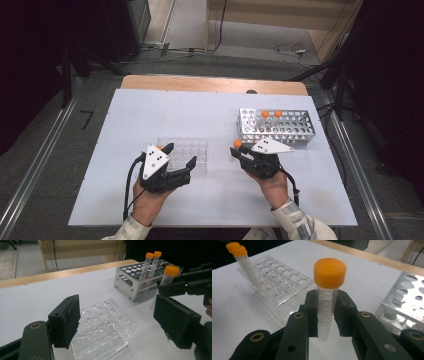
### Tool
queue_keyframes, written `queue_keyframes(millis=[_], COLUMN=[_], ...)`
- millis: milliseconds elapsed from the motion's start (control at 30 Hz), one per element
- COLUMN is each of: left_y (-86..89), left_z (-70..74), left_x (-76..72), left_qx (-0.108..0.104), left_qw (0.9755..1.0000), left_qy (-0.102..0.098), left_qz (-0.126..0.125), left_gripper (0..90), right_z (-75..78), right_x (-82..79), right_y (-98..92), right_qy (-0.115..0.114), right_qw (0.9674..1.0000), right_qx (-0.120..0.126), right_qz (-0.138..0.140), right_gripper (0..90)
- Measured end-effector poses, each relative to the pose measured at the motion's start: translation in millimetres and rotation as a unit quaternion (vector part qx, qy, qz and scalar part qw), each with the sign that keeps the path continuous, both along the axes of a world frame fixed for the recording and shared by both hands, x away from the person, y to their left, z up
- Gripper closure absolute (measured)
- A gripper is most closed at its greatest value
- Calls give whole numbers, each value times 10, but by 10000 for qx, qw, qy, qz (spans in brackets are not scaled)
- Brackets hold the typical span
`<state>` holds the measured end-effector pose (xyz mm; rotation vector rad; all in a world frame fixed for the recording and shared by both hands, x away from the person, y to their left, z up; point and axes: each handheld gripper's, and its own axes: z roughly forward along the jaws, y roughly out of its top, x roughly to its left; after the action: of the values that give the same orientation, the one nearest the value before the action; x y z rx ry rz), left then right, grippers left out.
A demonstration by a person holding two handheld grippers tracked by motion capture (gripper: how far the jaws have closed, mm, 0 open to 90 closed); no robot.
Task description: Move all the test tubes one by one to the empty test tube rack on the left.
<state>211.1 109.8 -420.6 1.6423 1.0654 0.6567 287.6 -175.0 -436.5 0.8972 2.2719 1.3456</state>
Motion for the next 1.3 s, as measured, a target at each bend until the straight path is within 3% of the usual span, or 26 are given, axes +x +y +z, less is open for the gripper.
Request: queue_keyframes(millis=[367,867,1300], left_y=[-59,-221,-331], left_z=[-22,-94,-122], left_x=[-18,-39,-85], left_qx=[56,188,287], left_qw=[9999,9990,9968], left_qy=[21,136,105], left_qz=[-93,-380,-743], left_gripper=[218,218,419], right_z=[-84,-170,-175], right_x=[-136,-305,-399], right_y=[199,465,644], right_qy=[105,174,179], right_qw=[9992,9957,9927], right_qx=[-83,-229,-192], right_qz=[364,884,1175], right_gripper=[716,716,716])
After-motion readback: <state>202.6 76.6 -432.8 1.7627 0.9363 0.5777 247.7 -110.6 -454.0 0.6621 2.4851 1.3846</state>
